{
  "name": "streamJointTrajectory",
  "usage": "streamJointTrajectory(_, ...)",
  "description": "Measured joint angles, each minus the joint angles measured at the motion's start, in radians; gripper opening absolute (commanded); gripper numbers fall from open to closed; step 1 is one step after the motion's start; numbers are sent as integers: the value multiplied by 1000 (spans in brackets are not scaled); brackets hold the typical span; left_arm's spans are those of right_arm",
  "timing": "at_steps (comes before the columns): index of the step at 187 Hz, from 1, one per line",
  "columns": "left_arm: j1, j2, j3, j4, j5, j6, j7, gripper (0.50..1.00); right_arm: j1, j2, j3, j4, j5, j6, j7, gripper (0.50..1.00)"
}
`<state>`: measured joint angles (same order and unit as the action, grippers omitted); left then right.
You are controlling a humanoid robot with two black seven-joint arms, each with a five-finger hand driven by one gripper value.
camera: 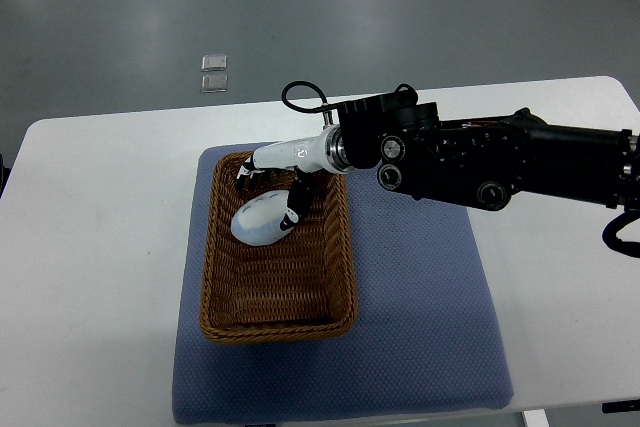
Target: Place blue toy in brown basket
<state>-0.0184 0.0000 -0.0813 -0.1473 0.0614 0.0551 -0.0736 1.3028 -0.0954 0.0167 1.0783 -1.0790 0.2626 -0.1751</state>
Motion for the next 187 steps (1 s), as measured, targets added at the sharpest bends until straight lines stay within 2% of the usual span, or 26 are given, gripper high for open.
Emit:
streamJointTrajectory(11, 0, 0, 0, 0, 0, 0, 0, 1000, -1, -1, 0, 0, 1, 2, 0, 897)
streamJointTrajectory(60, 0, 0, 0, 0, 0, 0, 0, 1000, 0, -14, 5, 0, 10, 4, 1, 899)
streamJointTrajectory(116, 0, 0, 0, 0, 0, 0, 0, 1000, -14, -72, 153, -3, 13, -2, 4, 903)
streamJointTrajectory(155, 0, 0, 0, 0, 0, 0, 0, 1000, -194, -87, 454, -51, 31, -93, 20, 903)
streamJointTrajectory(187, 0, 0, 0, 0, 0, 0, 0, 1000, -311, -54, 736, -61, 130, -192, 35, 903)
